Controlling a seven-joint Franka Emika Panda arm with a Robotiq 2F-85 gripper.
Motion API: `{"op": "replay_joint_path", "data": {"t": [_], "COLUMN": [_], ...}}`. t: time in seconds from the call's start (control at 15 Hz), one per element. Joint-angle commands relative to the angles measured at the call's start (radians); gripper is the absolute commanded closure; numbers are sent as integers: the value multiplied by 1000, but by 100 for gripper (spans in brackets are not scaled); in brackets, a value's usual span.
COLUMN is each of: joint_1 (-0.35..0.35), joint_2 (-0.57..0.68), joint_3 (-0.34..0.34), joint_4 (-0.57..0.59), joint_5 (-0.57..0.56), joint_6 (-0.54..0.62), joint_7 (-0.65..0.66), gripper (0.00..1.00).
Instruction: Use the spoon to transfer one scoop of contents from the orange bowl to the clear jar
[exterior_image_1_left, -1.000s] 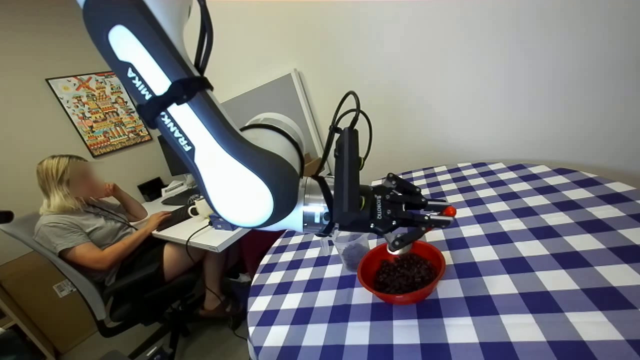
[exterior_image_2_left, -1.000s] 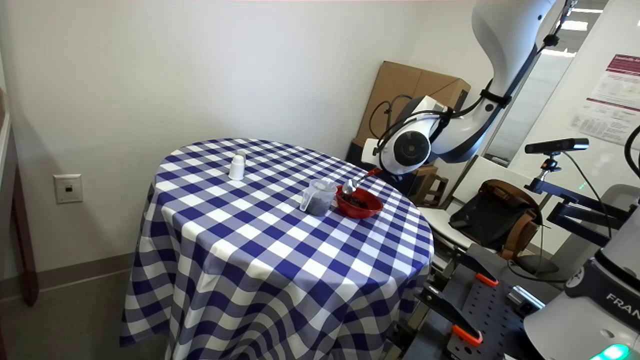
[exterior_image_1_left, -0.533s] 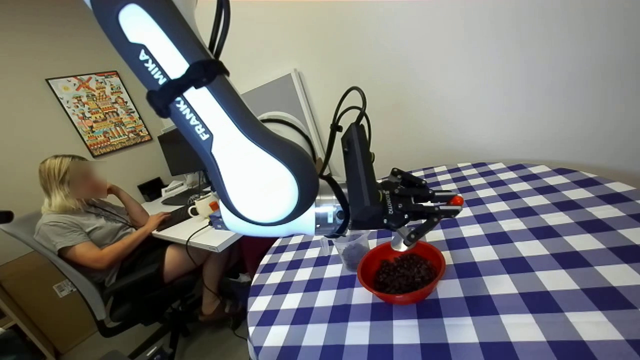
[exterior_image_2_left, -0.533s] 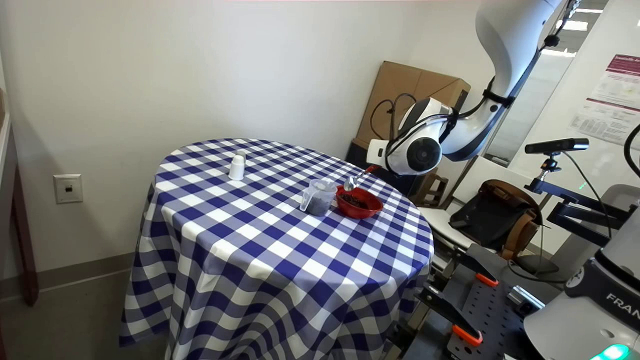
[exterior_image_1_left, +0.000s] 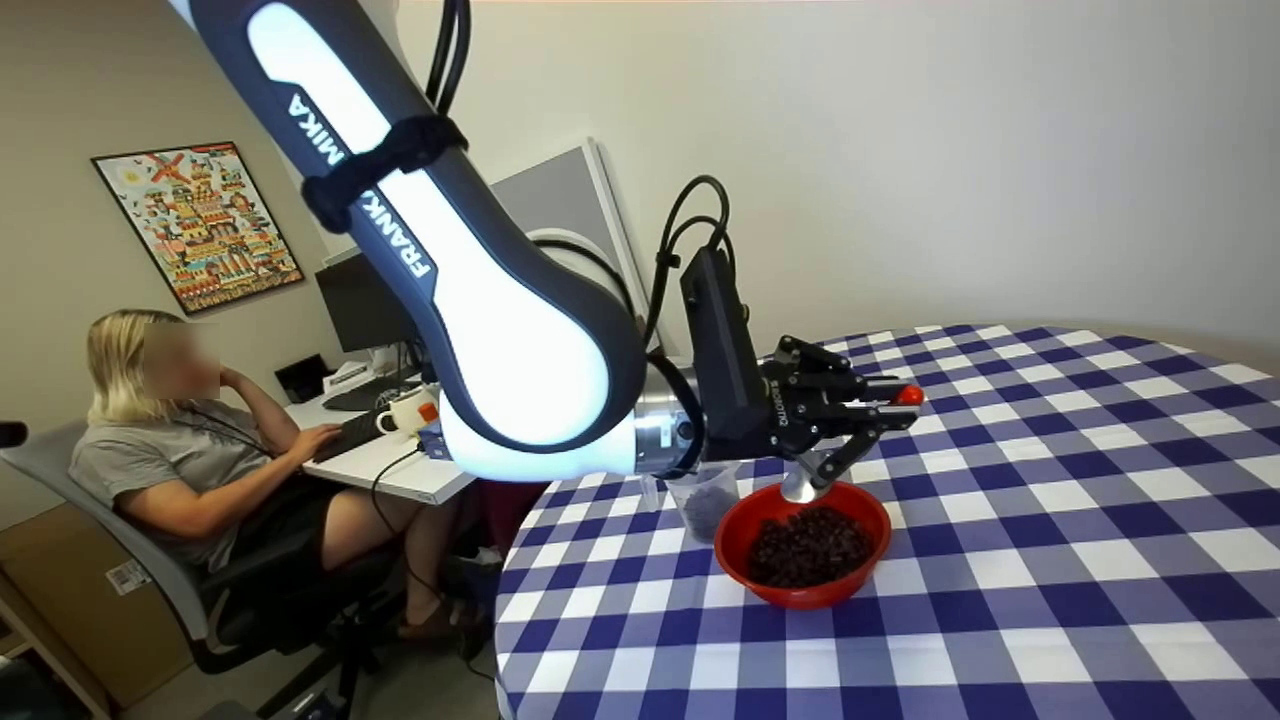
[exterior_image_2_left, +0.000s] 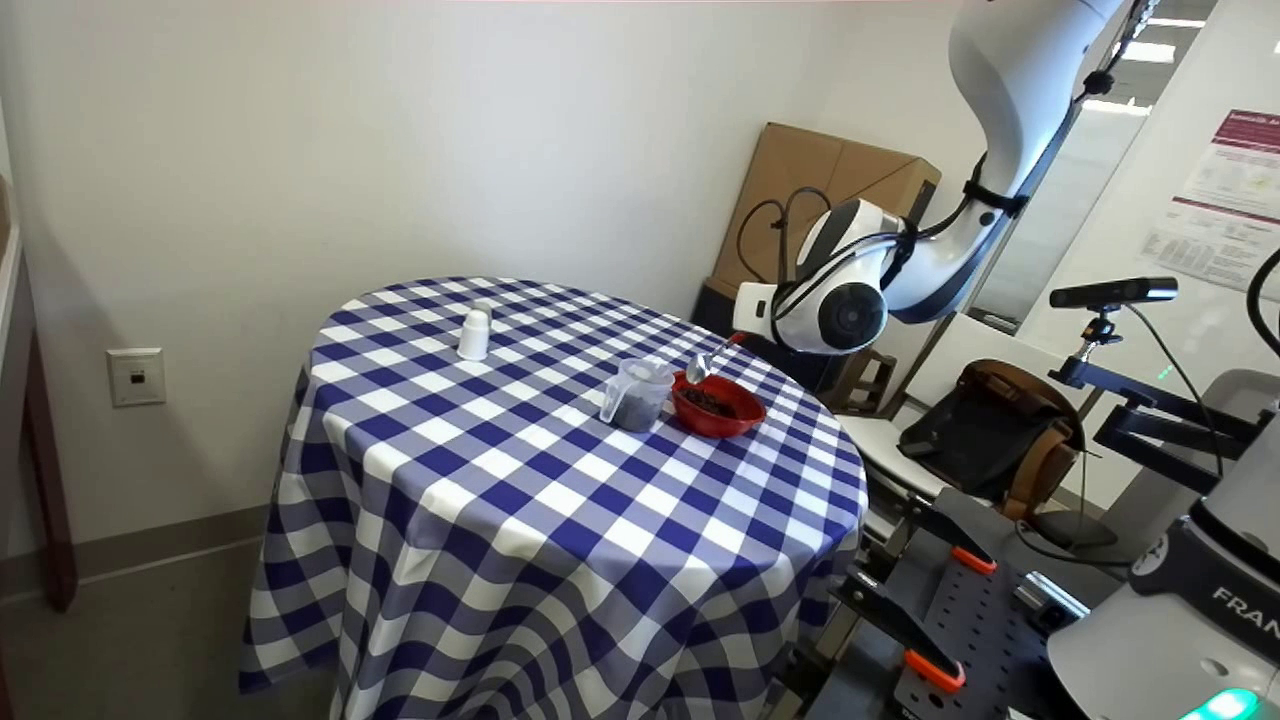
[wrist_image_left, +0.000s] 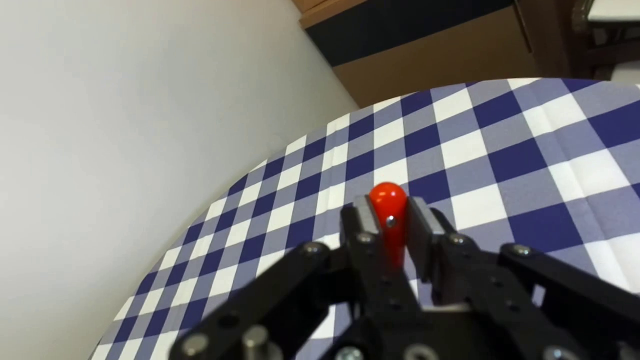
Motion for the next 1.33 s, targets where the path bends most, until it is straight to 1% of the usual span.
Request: {"op": "replay_joint_path", "data": {"t": [0.0,0.2,0.4,0.67,0.93,1.2,1.27], "joint_1": [58,88,118,156,191,140,42], "joint_2": [23,44,63,81,91,83,64], "joint_3": [-22,-47,-90,-144,-182,-178,-94], "joint_4": [-21,-37,-43,-46,-53,-78,-87], "joint_5": [-11,-12,-12,-12,-12,-6,-7], "joint_6": [-45,-65,-76,-71,-63,-48,-71], "joint_7": [51,61,69,87,114,115,76], "gripper": [93,93,93,93,93,93,93]}}
